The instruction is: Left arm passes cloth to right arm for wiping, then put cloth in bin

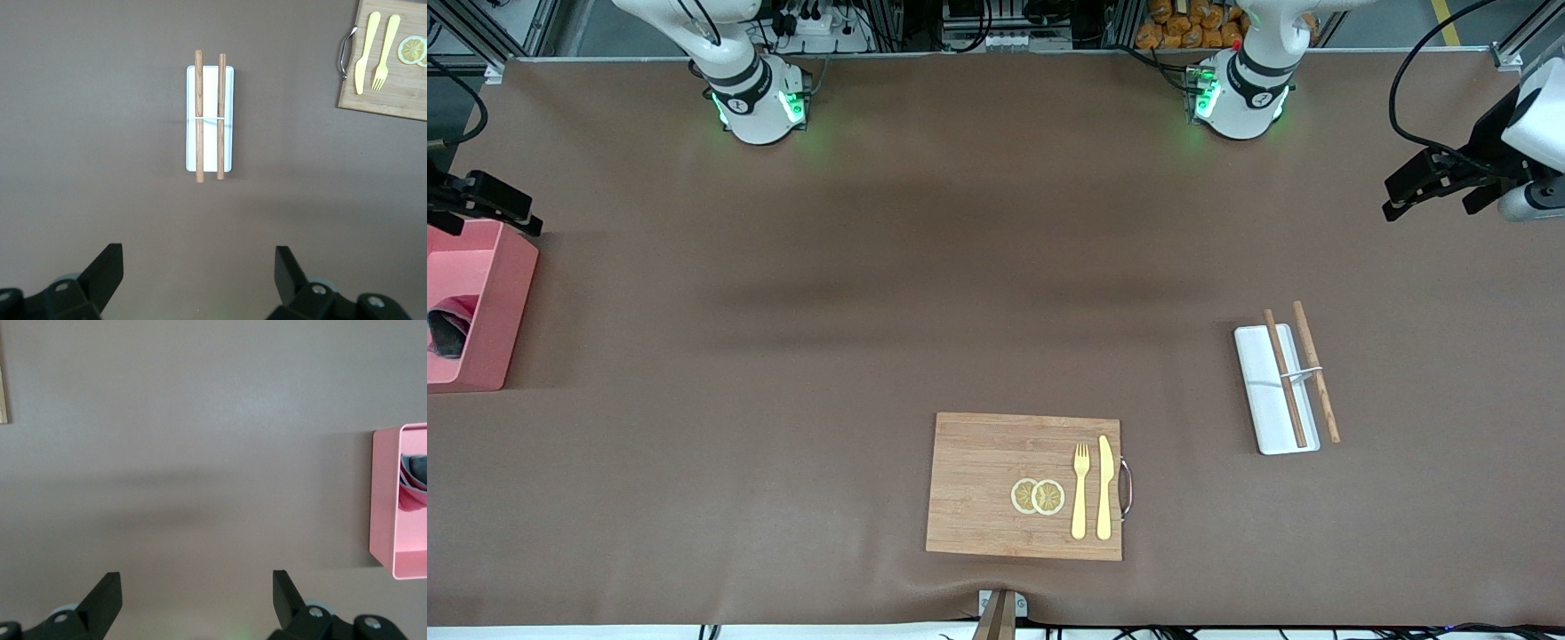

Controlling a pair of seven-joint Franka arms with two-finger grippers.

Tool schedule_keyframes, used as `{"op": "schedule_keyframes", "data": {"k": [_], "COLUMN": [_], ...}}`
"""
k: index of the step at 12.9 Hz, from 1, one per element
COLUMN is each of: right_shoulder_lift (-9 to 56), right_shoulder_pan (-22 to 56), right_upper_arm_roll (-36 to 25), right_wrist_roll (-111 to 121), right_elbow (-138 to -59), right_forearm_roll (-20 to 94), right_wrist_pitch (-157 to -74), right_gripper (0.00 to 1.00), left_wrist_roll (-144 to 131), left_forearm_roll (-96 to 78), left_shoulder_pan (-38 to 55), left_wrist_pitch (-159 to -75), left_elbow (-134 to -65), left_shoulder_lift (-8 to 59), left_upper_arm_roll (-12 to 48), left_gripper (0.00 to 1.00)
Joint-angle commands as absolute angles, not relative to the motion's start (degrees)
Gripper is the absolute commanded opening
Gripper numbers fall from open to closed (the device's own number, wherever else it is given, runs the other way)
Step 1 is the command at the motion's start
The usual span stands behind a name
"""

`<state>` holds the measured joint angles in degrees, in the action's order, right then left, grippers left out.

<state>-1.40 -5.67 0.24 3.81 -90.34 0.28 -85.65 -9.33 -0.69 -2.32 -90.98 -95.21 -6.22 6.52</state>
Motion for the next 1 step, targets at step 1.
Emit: {"op": "schedule_keyframes", "data": {"k": [1], "right_shoulder_lift": [-2.46], "right_shoulder_pan": [-6.86], "right_upper_arm_roll": [1.23], "right_wrist_roll": [4.22], "right_elbow": [-90.35], "right_forearm_roll": [0.09], "right_wrist_pitch": [-83.94], "right_gripper": [1.00], "left_wrist_roll": [-9.58], "left_forearm_roll": [-0.09], "left_shoulder_pan": [-2.37], "left_wrist_pitch": [-90.97], "left_elbow": [-94.13], "left_shoulder_lift": [-5.71], "left_upper_arm_roll": [6.68], "left_gripper": [1.00]}}
